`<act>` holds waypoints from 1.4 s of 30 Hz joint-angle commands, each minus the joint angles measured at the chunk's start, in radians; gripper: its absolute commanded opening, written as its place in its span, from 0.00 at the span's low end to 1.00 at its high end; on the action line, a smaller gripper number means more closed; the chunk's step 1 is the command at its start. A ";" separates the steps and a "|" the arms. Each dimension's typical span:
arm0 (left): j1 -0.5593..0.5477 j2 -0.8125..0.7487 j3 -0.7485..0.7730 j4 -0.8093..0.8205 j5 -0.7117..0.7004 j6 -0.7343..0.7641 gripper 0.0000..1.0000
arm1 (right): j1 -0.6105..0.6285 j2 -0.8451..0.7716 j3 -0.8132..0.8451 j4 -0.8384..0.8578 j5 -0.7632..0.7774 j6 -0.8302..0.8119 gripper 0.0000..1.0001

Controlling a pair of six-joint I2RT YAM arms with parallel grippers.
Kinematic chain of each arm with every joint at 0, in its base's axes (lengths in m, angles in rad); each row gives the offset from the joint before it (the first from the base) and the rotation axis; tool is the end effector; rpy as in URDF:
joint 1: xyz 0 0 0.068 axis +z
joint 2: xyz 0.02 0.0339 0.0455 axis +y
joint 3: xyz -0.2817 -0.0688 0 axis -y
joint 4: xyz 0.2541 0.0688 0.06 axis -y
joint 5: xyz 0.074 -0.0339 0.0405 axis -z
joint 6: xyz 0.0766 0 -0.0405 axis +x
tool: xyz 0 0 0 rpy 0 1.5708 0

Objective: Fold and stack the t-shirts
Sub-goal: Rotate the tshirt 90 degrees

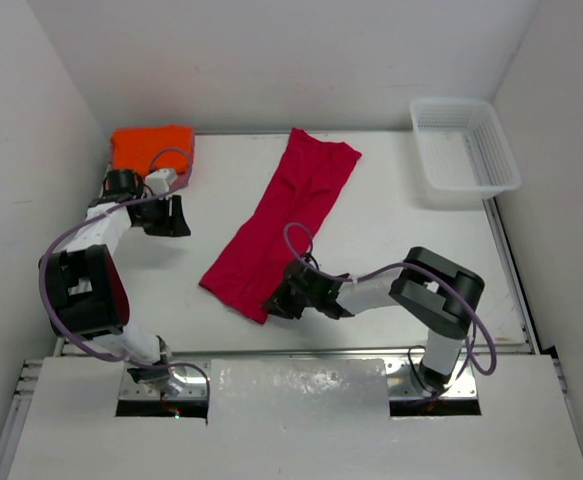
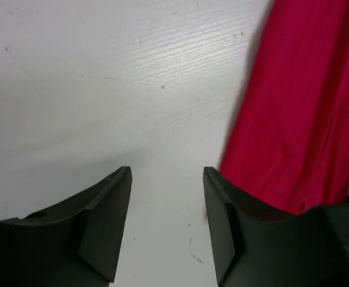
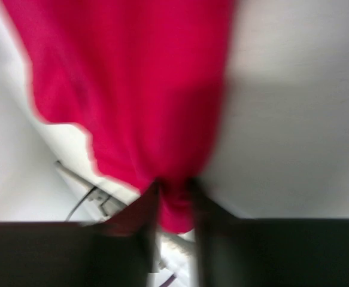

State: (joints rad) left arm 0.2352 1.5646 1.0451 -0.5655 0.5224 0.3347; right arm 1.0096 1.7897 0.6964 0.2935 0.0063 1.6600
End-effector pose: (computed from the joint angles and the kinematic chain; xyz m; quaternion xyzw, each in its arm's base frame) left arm 0.3339 0.0407 0.1970 0.1087 0.9335 -0.1752 0.2934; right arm 0.1900 0.3013 0.0824 0.2972 0.8777 0.3649 0.0908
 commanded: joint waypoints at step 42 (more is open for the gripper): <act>-1.033 -0.460 -0.623 0.186 -0.044 1.431 0.45 | -0.350 -0.787 -0.647 -0.430 -0.232 -0.658 0.26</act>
State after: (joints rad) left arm -0.7914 1.1015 0.4583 -0.5419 0.4862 1.7061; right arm 0.6632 0.9817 0.0765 0.0601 -0.2996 1.0897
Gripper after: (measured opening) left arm 0.449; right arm 0.255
